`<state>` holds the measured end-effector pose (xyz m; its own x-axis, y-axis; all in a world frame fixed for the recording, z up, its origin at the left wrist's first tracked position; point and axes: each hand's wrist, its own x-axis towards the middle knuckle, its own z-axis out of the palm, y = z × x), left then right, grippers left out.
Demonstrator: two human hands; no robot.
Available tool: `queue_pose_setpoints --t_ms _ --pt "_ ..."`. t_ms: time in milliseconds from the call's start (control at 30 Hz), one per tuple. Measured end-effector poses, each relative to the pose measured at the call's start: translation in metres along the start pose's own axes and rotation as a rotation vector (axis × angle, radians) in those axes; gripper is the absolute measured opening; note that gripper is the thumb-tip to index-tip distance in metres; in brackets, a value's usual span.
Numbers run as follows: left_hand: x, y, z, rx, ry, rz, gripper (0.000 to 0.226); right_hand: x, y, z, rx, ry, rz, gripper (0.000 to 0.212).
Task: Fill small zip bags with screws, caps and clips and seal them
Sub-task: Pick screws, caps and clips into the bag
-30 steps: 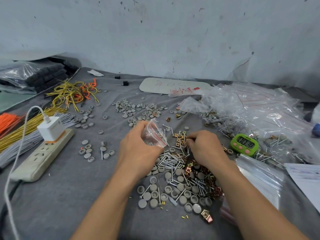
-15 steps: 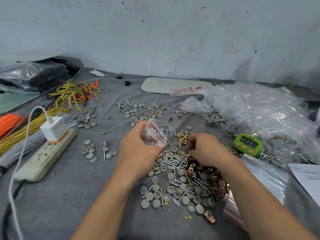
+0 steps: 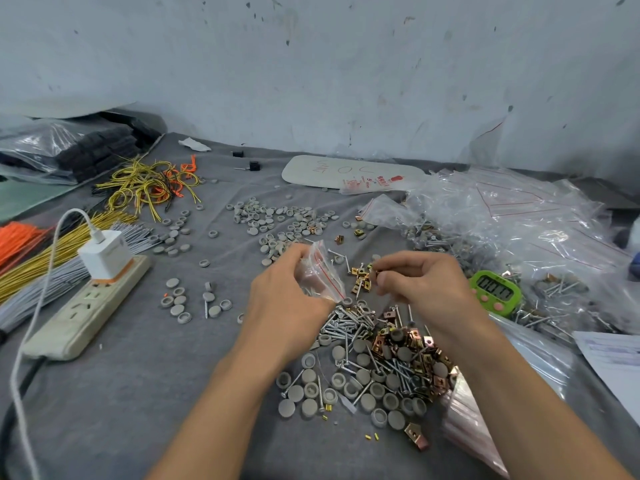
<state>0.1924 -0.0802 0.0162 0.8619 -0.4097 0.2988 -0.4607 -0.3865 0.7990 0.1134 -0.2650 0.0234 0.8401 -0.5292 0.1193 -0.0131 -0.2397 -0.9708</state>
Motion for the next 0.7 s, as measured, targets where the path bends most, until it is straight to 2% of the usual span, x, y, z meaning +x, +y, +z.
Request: queue_pose_setpoints --t_ms 167,467,600,700 --pt "0.000 0.001 0.008 0.063 -0.017 0.009 0.044 -0.015 -0.020 0.005 0.104 -0.015 -0.150 0.036" --pt "-0.003 0.002 0.007 0.060 -0.081 0.077 0.048 -0.022 -0.029 0.028 -0.085 0.023 -0.254 0.035" --pt "-0.002 0.001 0.005 0.028 -0.083 0.085 0.046 -0.018 -0.031 0.033 -0.089 0.068 -0.270 0.032" --pt "-0.002 0.001 0.003 -0.006 -0.087 0.079 0.045 -0.018 -0.034 0.040 -0.128 0.021 -0.266 0.031"
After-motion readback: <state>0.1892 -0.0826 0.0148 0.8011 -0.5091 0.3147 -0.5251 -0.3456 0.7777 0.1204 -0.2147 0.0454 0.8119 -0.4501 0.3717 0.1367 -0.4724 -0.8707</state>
